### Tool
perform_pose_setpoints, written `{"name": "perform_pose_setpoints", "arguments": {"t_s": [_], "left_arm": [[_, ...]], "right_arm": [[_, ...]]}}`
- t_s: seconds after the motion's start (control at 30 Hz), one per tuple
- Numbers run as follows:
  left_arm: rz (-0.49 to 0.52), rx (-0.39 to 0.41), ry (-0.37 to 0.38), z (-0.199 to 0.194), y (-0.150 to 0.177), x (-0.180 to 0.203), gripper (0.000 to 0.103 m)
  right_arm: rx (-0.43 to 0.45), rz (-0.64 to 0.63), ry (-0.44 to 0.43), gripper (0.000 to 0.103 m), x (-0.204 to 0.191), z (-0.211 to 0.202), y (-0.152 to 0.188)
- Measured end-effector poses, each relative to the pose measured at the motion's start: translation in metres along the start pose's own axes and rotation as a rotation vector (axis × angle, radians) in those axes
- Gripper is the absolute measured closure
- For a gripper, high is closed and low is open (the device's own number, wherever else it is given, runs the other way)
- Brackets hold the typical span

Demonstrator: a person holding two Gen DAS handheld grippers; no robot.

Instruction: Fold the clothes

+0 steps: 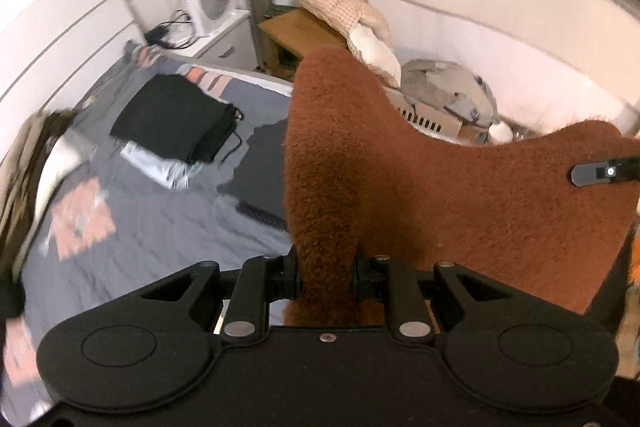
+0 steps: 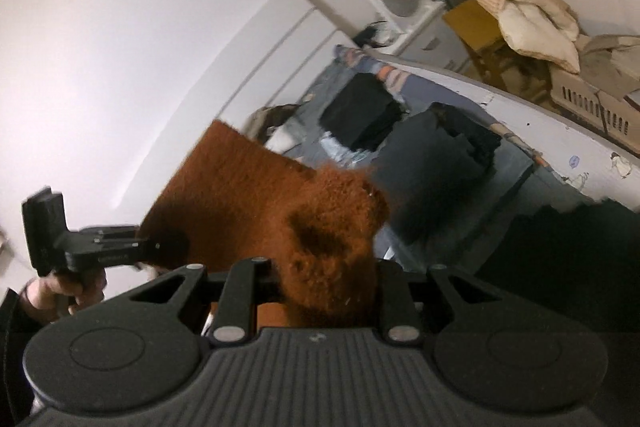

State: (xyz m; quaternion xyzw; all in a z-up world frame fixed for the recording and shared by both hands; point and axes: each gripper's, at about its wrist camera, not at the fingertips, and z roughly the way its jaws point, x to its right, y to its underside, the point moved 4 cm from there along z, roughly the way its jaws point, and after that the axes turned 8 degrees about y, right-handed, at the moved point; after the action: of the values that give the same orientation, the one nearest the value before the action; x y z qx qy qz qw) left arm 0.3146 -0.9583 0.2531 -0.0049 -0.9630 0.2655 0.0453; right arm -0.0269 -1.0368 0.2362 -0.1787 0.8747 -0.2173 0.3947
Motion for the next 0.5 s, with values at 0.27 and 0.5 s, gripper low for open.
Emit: {"name": "perform_pose_setpoints", "arguments": {"t_s": [0.27,0.5], "left_arm": [[0.077,-0.071,0.014,0.125,-0.064,-0.09,0.083],[0.165,-0.139,0.003,0.213,-0.102,-0.127,0.083]], "right_arm": [[-0.029,0.089,0.127,0.081,0.037,0.119,-0.031],[-0.058,0.173,0.238,0.081,0.077,0.219,-0.056]]}}
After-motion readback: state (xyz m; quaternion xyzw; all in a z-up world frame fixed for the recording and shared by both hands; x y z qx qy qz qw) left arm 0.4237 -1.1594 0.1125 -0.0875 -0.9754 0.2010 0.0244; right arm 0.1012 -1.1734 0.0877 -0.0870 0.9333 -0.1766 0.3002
